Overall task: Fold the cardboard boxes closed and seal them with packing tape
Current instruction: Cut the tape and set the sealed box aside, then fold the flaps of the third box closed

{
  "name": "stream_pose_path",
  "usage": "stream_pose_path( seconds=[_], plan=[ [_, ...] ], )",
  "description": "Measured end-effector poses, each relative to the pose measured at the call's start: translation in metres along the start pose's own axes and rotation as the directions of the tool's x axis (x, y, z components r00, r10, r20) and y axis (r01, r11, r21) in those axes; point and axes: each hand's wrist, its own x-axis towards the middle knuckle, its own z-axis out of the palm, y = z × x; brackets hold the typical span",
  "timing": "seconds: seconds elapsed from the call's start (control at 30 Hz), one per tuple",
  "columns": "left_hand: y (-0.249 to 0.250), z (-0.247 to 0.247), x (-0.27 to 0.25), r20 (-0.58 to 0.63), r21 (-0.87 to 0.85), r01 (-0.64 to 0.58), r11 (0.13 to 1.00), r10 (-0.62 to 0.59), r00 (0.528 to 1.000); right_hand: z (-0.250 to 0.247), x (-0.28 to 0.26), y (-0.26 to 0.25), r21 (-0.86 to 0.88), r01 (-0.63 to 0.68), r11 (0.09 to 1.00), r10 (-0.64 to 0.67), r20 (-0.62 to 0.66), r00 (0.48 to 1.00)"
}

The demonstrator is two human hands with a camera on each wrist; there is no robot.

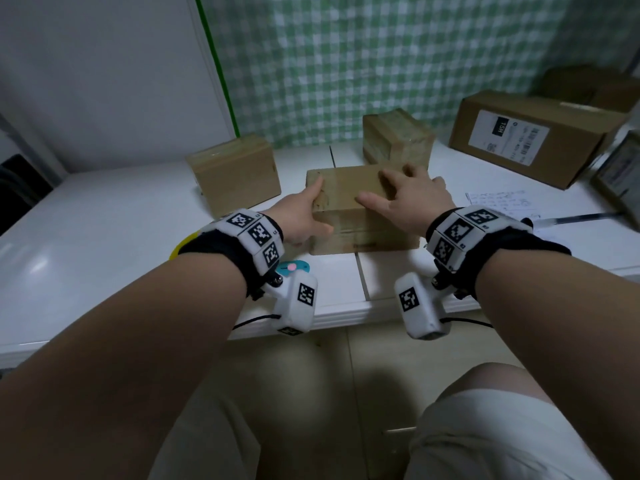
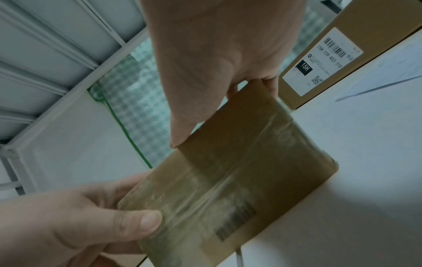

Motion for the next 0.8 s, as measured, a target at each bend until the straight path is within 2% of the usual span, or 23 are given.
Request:
stream_pose_path(
  seconds=[0.07,0.13,0.27,0.37,0.47,0.63,0.8],
  plan=[
    [0.0,-0.005,0.0,0.023,-0.153,0.061,0.986,-0.059,0.998,-0.007,-0.002,0.004,0.008,0.019,1.0,-0.019,-0.02,1.0],
    [-0.001,-0.008,0.001,0.005,-0.221,0.108,0.969,-0.109,0.994,-0.015,-0.004,0.007,0.057,0.039,0.998,-0.04,0.014,0.999],
    [0.001,-0.014,0.009,-0.191,-0.154,0.141,0.978,-0.17,0.967,-0.019,-0.001,0.004,0.144,0.097,0.985,-0.123,0.19,0.974],
    [0.005,-0.018,0.016,-0.179,-0.146,0.167,0.975,-0.192,0.965,-0.019,0.005,0.0,0.19,0.065,0.98,-0.11,0.237,0.965],
    [0.009,-0.021,0.021,-0.171,-0.232,0.162,0.959,-0.204,0.964,-0.019,0.011,-0.002,0.247,0.032,0.968,-0.082,0.194,0.977],
    [0.017,-0.029,0.032,-0.073,-0.461,0.106,0.881,-0.157,0.985,-0.016,0.035,-0.004,0.312,-0.02,0.95,0.002,0.057,0.998],
    [0.027,-0.037,0.055,0.002,-0.487,0.116,0.866,-0.131,0.991,-0.014,0.068,-0.015,0.295,-0.074,0.953,0.092,-0.046,0.995]
  ],
)
